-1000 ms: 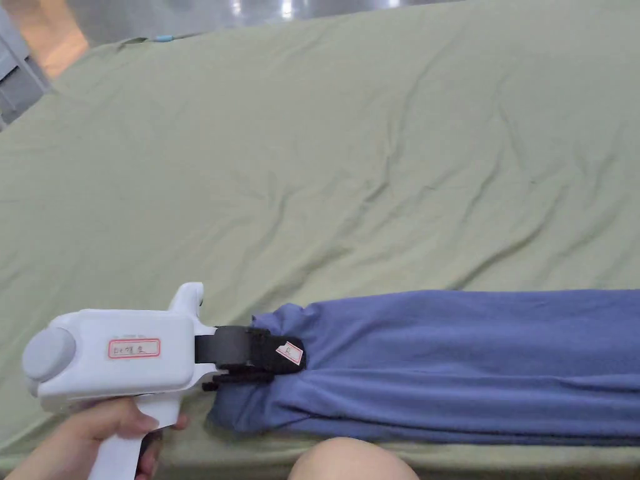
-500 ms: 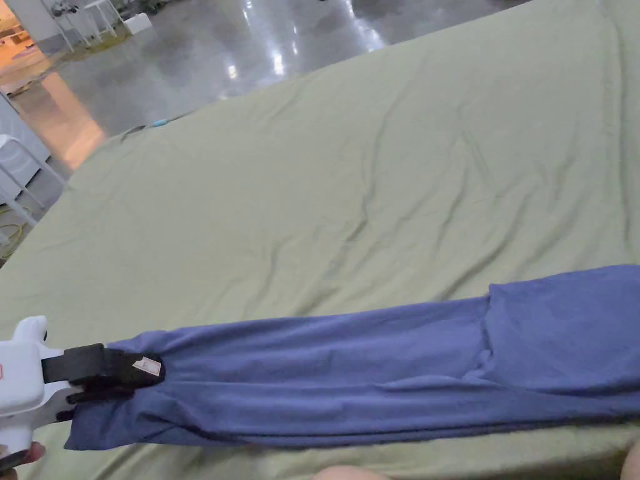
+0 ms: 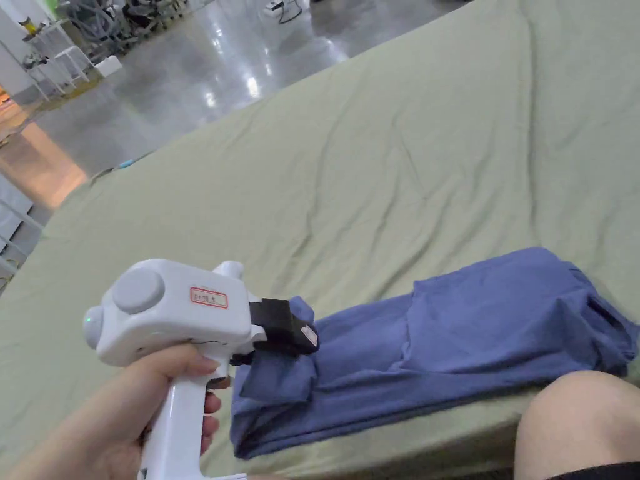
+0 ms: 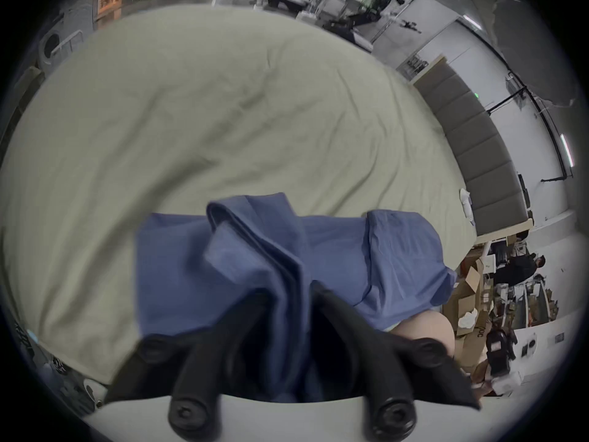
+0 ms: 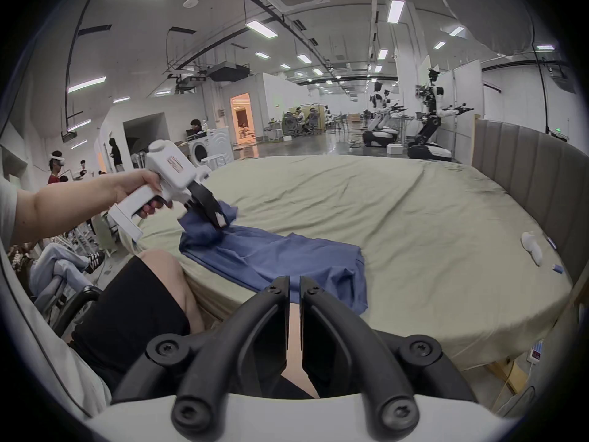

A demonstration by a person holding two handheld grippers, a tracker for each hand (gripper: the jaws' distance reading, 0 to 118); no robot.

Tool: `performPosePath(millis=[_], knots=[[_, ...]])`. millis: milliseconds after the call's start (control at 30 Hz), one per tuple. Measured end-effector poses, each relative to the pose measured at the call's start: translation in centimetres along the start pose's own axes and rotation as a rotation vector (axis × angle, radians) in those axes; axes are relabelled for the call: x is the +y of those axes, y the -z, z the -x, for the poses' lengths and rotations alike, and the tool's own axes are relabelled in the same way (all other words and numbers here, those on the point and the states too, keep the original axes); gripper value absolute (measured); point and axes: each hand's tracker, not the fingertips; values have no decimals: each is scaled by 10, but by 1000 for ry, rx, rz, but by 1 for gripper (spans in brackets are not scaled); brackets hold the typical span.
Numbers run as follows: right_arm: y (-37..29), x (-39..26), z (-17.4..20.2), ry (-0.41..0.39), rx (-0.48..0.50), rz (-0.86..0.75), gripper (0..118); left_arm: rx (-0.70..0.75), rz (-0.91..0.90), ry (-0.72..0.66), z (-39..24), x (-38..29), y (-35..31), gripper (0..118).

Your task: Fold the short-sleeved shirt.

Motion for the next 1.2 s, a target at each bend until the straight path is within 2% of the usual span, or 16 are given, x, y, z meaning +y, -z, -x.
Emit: performPosePath(millis=[67, 100, 167, 233, 267, 300, 333, 367, 400, 433, 600, 700, 767, 867, 1033, 1200], knots=[[-4, -3, -6, 23, 1, -11, 9, -2, 7, 16, -11, -2, 14, 95], [-4, -2, -7, 33, 2, -16, 9, 5, -6, 37, -17, -6, 9, 109], [-6, -3, -10, 39, 0, -27, 9, -49, -85, 116, -21, -11, -17, 107], [-4, -4, -13, 44, 1, -34, 9, -81, -136, 104, -17, -15, -40, 99], [-3, -3, -14, 53, 0, -34, 9, -95, -105, 67, -14, -17, -45, 83], [-1, -3, -15, 61, -3, -35, 9, -53, -120, 58, -13, -18, -44, 42], [-1, -2, -15, 69, -1, -36, 9, 42, -127, 61, -13, -18, -39, 9], [0, -1, -14, 73, 3, -37, 9, 144, -103, 100, -16, -19, -24, 3], [0, 0, -13, 73, 5, -38, 9, 234, -104, 135, -15, -20, -15, 3], [-1, 1, -11, 65, 6, -39, 9, 247, -80, 143, -16, -23, -2, 3], [-7, 4, -3, 41, -3, -29, 9, 76, -70, 89, -35, -22, 43, 3], [-10, 5, 0, 37, -16, -22, 9, -138, -18, 53, -62, -19, 51, 3], [-12, 7, 3, 33, -24, -18, 9, -217, -2, 112, -81, -19, 47, 3], [-14, 9, 8, 24, -31, -17, 9, -198, -57, 214, -86, -22, 18, 3], [-14, 14, 11, 19, -22, -27, 9, -155, -211, 160, -11, -17, -59, 3], [-3, 20, 13, 12, -4, -19, 9, -106, -204, -71, 126, -21, -65, 3]])
